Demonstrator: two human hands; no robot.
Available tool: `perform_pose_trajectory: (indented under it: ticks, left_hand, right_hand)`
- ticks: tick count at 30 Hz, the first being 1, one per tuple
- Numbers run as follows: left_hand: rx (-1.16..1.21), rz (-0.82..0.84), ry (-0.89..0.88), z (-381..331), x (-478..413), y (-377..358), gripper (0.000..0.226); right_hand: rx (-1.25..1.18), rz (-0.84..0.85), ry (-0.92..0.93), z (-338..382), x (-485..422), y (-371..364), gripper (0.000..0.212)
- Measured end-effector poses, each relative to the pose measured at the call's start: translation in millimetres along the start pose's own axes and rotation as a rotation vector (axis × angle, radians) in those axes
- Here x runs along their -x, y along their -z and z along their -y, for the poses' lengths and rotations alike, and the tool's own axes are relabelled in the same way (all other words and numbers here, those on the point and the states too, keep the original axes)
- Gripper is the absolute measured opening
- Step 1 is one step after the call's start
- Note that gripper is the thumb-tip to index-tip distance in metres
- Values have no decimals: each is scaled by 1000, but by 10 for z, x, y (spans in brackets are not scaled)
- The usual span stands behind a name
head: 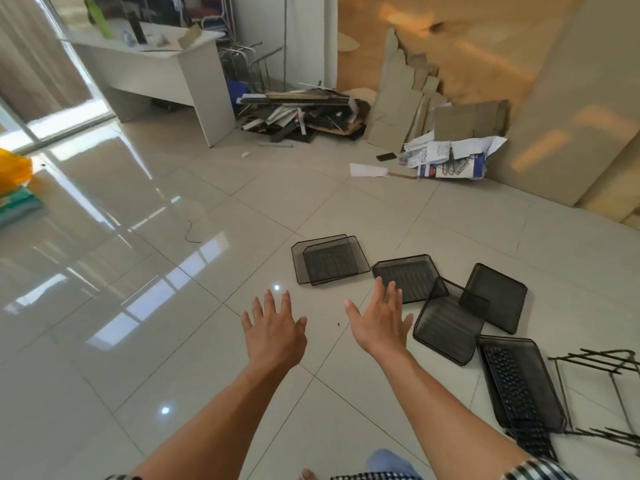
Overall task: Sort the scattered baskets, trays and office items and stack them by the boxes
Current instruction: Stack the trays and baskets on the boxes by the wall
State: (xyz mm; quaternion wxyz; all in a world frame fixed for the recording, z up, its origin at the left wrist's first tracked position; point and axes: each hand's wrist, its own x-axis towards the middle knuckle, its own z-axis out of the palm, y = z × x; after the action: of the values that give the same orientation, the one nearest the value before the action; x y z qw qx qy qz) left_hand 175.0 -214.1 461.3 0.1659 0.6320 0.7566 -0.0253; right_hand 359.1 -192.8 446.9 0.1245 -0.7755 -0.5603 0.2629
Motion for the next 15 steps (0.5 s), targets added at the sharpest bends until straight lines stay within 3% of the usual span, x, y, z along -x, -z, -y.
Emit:
perform_pose_trajectory:
  ticks: [15]
  left_hand:
    - [-19,1,64,461,-2135,657,67]
  right_hand:
    - [-18,59,5,1289,-1898,-500,90]
